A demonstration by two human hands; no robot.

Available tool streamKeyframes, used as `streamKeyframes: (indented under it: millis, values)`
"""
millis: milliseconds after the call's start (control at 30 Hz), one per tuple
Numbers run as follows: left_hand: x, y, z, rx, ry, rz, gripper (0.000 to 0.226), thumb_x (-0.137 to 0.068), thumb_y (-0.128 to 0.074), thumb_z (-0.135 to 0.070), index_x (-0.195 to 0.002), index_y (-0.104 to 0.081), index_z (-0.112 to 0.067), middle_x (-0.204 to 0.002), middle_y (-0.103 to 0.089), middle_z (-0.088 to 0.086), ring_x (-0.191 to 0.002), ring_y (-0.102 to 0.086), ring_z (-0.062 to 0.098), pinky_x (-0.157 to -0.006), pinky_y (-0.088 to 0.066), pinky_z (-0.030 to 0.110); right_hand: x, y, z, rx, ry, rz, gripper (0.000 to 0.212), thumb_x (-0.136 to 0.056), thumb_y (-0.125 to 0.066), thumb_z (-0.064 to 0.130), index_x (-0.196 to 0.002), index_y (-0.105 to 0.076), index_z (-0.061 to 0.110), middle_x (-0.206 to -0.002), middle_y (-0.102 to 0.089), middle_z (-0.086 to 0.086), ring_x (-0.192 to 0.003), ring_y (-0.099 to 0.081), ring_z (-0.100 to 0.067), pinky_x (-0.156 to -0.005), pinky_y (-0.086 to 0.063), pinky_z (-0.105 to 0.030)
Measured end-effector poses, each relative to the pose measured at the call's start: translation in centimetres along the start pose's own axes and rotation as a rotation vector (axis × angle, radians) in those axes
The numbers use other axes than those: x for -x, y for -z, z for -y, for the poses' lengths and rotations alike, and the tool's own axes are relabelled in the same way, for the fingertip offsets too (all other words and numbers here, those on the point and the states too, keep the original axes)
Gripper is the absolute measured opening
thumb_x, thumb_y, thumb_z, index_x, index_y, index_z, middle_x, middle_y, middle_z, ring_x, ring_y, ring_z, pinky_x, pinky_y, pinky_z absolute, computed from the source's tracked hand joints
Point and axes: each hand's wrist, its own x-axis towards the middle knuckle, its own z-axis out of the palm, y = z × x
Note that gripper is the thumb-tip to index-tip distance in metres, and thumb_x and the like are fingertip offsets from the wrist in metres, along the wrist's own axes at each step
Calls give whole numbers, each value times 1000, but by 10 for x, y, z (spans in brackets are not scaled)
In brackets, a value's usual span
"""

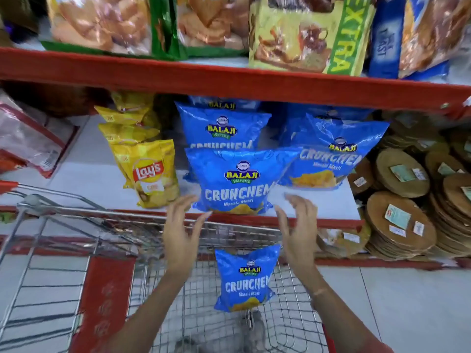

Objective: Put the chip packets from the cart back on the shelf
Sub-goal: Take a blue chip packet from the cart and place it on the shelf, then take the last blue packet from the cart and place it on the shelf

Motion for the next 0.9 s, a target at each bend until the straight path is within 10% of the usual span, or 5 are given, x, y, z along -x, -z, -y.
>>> streamKeyframes:
  millis: [133,267,467,800,900]
  values:
    - [34,-24,60,-177,188,382,28,-82,-66,-24,-110,-60,-22,-107,-66,3,-90,-59,12,-85,-52,39,46,-27,-52,175,-107,382,28,-90,-51,35,-104,-62,13,-102,-65,-9,-98,-54,-23,-91,-40,-28]
    - [36,-53,96,-448,344,849,52,-88,-47,-47,-131,-44,-18,-130,-53,14,-114,-54,30,-92,-48,42,52,-46,-98,292,-249,828,37,-92,-54,23,-128,-48,12,-126,-56,-18,-117,-50,-32,-95,-47,-40]
    - [22,-95,128,-734,299,1163,45,-92,-54,-21,-133,-40,-10,-131,-55,20,-119,-53,35,-96,-46,43,36,-67,-128,606,-96,1067,45,-95,-46,13,-139,-33,10,-138,-46,-12,-129,-40,-26,-102,-41,-36]
    - [52,-65,143,-369,461,969,15,-79,-70,-15,-84,-69,-1,-62,-56,-6,-74,-58,19,-65,-37,23,51,-50,-134,660,-158,1029,13,-84,-65,17,-96,-67,13,-83,-74,-13,-80,-69,-28,-68,-54,-33]
    - [60,-52,132,-387,379,846,12,-81,-69,-17,-87,-74,-8,-77,-71,0,-77,-63,17,-73,-49,28,60,-34,-124,799,11,1024,39,-39,-93,15,-70,-69,19,-37,-59,-6,-33,-57,-17,-29,-41,-19]
